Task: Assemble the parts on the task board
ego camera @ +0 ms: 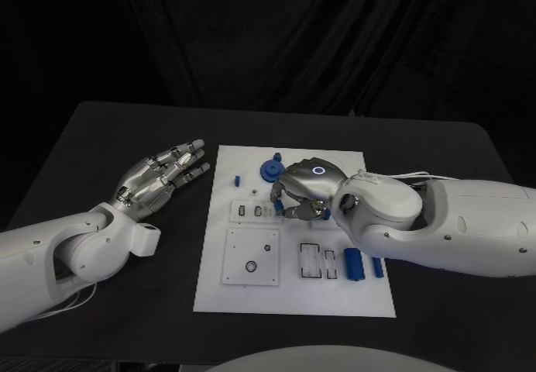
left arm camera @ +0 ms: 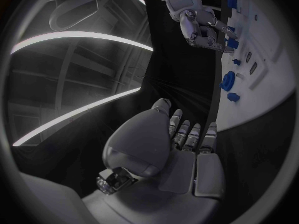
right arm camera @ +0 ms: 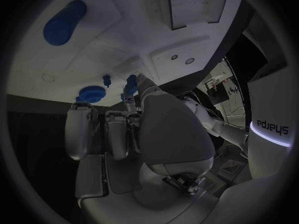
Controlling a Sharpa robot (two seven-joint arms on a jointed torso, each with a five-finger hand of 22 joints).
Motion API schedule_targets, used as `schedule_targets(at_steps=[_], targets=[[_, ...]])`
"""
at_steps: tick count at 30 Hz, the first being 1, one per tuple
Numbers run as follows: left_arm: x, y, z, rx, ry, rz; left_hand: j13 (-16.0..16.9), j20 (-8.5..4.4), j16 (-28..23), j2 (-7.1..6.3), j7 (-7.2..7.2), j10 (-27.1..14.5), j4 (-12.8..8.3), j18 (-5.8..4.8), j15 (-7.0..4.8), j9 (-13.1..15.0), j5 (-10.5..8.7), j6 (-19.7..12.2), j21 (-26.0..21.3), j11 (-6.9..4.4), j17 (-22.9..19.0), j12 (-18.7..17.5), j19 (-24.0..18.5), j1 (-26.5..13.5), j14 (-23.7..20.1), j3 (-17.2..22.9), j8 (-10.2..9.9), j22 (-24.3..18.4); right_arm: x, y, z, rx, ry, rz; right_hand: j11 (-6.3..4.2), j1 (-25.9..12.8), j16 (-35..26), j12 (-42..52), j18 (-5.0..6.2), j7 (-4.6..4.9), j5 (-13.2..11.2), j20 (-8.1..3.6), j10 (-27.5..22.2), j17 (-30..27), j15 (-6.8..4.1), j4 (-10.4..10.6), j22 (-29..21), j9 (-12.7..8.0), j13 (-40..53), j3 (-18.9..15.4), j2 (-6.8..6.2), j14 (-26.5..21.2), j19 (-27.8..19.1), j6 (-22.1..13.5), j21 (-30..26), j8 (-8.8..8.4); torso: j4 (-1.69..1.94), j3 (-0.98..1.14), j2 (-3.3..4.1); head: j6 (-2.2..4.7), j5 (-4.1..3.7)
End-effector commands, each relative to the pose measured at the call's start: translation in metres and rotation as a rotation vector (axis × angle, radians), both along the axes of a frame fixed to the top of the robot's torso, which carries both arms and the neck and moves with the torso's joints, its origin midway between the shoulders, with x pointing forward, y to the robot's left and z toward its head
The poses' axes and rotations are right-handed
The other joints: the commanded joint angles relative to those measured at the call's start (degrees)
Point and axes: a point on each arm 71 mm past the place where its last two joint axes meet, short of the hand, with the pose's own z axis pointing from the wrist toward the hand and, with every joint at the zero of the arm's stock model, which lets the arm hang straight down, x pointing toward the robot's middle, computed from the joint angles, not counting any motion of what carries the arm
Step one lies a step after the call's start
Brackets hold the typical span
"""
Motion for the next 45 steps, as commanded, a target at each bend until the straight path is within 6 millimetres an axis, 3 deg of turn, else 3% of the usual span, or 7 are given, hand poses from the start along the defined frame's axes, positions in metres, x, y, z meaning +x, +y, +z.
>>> schedule_targets(at_steps=[1, 8, 27, 34, 35, 41, 45], targets=[[-0.001, -0.002, 0.001, -0.018, -0.014, -0.009, 0.1, 0.41, 0.3, -0.21, 0.31, -0.1, 0.0, 0.51, 0.38, 0.0, 0.12, -0.1, 0.3, 0.48, 0.1, 0.4, 0.1, -0.3, -0.2, 0.3, 0.2, 0.1, 0.002, 0.001, -0.005, -0.037, 0.004, -0.027, 0.11, -0.3, -0.3, -0.1, 0.88, -2.12, -0.3, 0.12, 5.6, 12.2, 0.23, 0.0, 11.2, 6.0, 14.6, -0.4, 0.07, 5.3, 0.7, 2.3, -0.3, 1.11, -0.02, 0.07, 0.12, -0.10, 0.03], [-0.001, -0.003, 0.001, -0.018, -0.013, -0.011, 0.1, 0.41, 0.3, -0.21, 0.31, -0.1, 0.0, 0.51, 0.38, 0.0, 0.12, -0.1, 0.3, 0.48, 0.1, 0.4, 0.1, -0.3, -0.2, 0.3, 0.2, 0.1, 0.003, 0.007, -0.011, -0.041, 0.012, -0.023, 0.10, -0.8, -0.3, 0.0, 0.88, -2.09, -1.4, 0.07, 5.7, 12.1, 0.18, 0.1, 11.2, 6.2, 14.7, -0.7, -0.09, 5.3, 0.7, 2.2, -0.3, 0.90, 0.02, -0.09, 0.00, -0.37, 0.02], [0.001, -0.004, 0.001, -0.018, -0.012, -0.015, 0.1, 0.41, 0.3, -0.23, 0.34, -0.1, 0.0, 0.51, 0.36, 0.0, 0.13, -0.1, 0.3, 0.45, 0.1, 0.4, 0.1, -0.3, -0.2, 0.4, 0.2, 0.1, 0.007, 0.014, -0.017, -0.049, 0.019, -0.008, 0.35, -1.6, -0.5, -0.2, 0.97, -1.71, -1.9, 0.13, 5.5, 11.9, 0.34, 0.4, 11.1, 6.3, 14.5, -1.4, -0.65, 5.2, 0.6, 1.3, -0.8, 0.12, 0.05, 0.03, -0.03, -0.74, 0.09], [0.001, -0.004, 0.000, -0.018, -0.011, -0.016, 0.1, 0.41, 0.3, -0.22, 0.34, -0.1, 0.0, 0.50, 0.36, 0.0, 0.13, -0.2, 0.3, 0.44, 0.1, 0.3, 0.1, -0.4, -0.2, 0.4, 0.2, 0.1, 0.007, 0.014, -0.018, -0.053, 0.022, 0.000, 0.90, -3.4, -0.9, -0.5, 1.06, -0.62, -3.2, 0.55, 5.2, 11.5, 0.82, 1.2, 11.0, 5.9, 14.1, -2.8, -1.74, 5.1, 0.5, -2.1, -1.4, -2.25, 0.08, 0.01, -0.03, -0.79, 0.09], [0.001, -0.004, 0.000, -0.018, -0.011, -0.016, 0.1, 0.41, 0.3, -0.22, 0.34, -0.1, 0.0, 0.50, 0.36, 0.0, 0.13, -0.2, 0.3, 0.44, 0.1, 0.3, 0.1, -0.4, -0.2, 0.4, 0.2, 0.1, 0.007, 0.014, -0.018, -0.054, 0.022, 0.001, 0.89, -3.8, -1.0, -0.7, 1.11, -0.28, -3.6, 0.62, 5.1, 11.4, 0.83, 1.5, 10.9, 5.6, 14.0, -3.1, -2.05, 5.1, 0.4, -3.9, -1.7, -3.36, 0.08, 0.02, -0.02, -0.79, 0.08], [0.001, -0.003, 0.000, -0.017, -0.011, -0.016, 0.1, 0.41, 0.3, -0.22, 0.34, -0.1, 0.0, 0.50, 0.36, 0.0, 0.13, -0.2, 0.3, 0.44, 0.1, 0.3, 0.1, -0.4, -0.2, 0.4, 0.2, 0.1, 0.007, 0.014, -0.019, -0.056, 0.024, 0.001, 0.85, -4.3, -1.2, -0.9, 1.19, -0.10, -4.6, 0.63, 4.8, 11.2, 0.80, 1.8, 10.9, 4.9, 13.7, -3.5, -2.63, 5.0, 0.3, -7.0, -2.1, -5.30, 0.05, 0.05, -0.02, -0.81, 0.06], [0.002, -0.003, 0.000, -0.016, -0.011, -0.015, 0.1, 0.41, 0.3, -0.22, 0.34, -0.1, 0.0, 0.50, 0.36, 0.0, 0.13, -0.2, 0.3, 0.44, 0.1, 0.3, 0.1, -0.4, -0.2, 0.4, 0.2, 0.1, 0.007, 0.013, -0.019, -0.056, 0.024, 0.001, 0.85, -4.3, -1.2, -0.9, 1.20, -0.08, -4.9, 0.63, 4.8, 11.1, 0.81, 1.9, 10.9, 4.8, 13.7, -3.6, -2.69, 5.0, 0.3, -7.5, -2.1, -5.52, 0.04, 0.03, -0.04, -0.88, 0.07]])
